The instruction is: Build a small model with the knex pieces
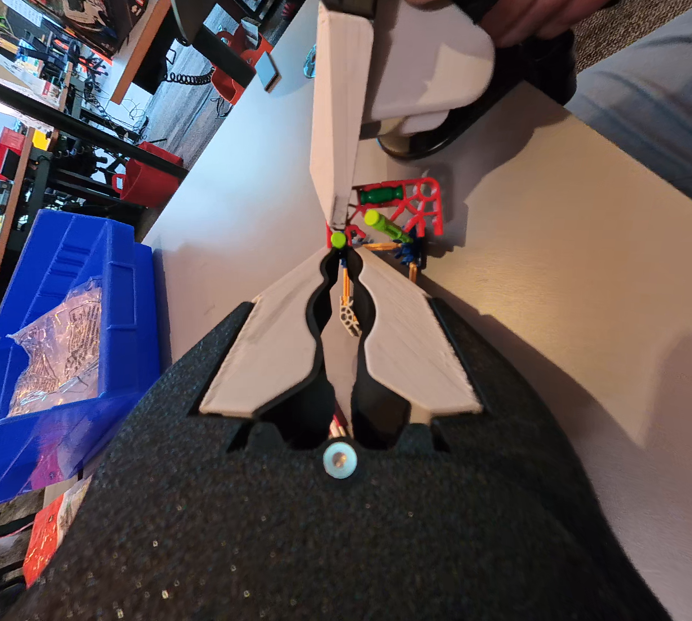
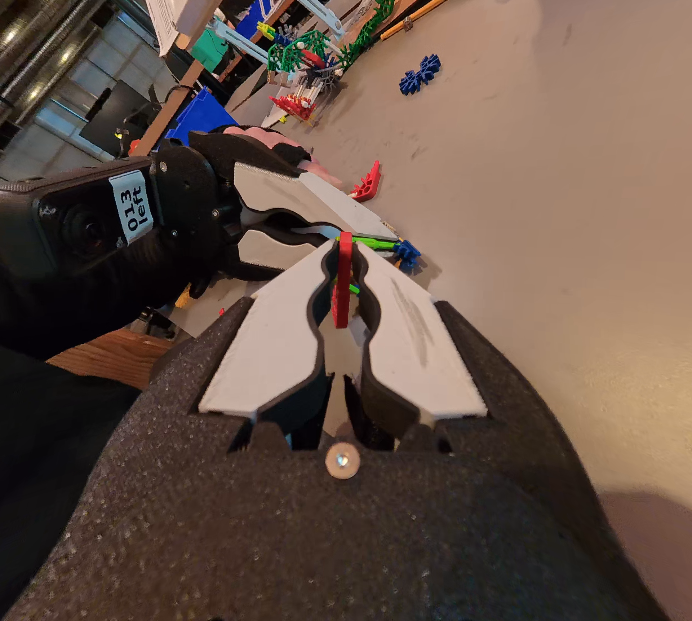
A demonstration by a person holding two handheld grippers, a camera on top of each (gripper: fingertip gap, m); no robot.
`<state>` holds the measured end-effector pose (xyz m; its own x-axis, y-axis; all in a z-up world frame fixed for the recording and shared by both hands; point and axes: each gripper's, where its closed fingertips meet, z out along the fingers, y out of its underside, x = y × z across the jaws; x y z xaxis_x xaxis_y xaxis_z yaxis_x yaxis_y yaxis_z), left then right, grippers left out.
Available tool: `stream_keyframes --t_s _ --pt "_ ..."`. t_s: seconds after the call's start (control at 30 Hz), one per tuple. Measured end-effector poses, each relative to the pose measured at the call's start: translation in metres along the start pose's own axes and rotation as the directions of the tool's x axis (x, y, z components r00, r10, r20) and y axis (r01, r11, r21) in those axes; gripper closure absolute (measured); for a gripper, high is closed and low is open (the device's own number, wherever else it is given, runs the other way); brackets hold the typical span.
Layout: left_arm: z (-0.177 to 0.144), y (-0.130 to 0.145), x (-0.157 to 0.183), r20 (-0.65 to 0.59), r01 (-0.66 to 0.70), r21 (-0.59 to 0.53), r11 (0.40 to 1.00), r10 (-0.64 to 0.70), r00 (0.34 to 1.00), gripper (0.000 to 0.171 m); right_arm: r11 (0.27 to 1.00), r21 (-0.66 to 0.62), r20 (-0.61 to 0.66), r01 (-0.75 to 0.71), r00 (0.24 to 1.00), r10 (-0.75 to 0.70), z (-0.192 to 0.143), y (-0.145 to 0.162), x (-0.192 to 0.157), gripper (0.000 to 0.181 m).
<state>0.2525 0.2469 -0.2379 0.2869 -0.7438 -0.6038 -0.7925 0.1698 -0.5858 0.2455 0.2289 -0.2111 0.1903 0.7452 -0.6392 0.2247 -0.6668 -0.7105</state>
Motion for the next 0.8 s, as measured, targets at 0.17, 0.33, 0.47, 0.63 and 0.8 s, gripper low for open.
stream_keyframes --t_s 0.17,0.33,0.47,0.63,0.8 --pt "-0.001 -0.002 0.0 -0.006 0.021 0.013 1.0 -0.021 1.0 0.171 0.999 0.018 0.011 -0.027 1.0 0.027 -0.004 0.001 0.003 0.171" --pt "0.0 -0.002 0.0 -0.008 0.025 0.018 1.0 -0.025 1.0 0.171 0.999 0.033 0.026 -0.035 0.999 0.034 -0.004 0.001 0.002 0.173" --pt "0.0 -0.003 0.002 -0.01 0.023 0.02 1.0 -0.023 1.0 0.171 0.999 0.044 0.018 -0.022 1.0 0.021 -0.008 -0.002 0.002 0.173" --pt "0.001 -0.004 0.002 -0.01 0.019 0.024 1.0 -0.019 1.0 0.171 0.999 0.038 0.015 -0.02 1.0 0.02 -0.008 -0.003 0.002 0.174" --pt "0.0 -0.005 0.002 -0.009 0.017 0.029 0.999 -0.017 1.0 0.171 0.996 0.071 0.041 -0.062 0.997 0.059 -0.011 -0.008 0.002 0.174"
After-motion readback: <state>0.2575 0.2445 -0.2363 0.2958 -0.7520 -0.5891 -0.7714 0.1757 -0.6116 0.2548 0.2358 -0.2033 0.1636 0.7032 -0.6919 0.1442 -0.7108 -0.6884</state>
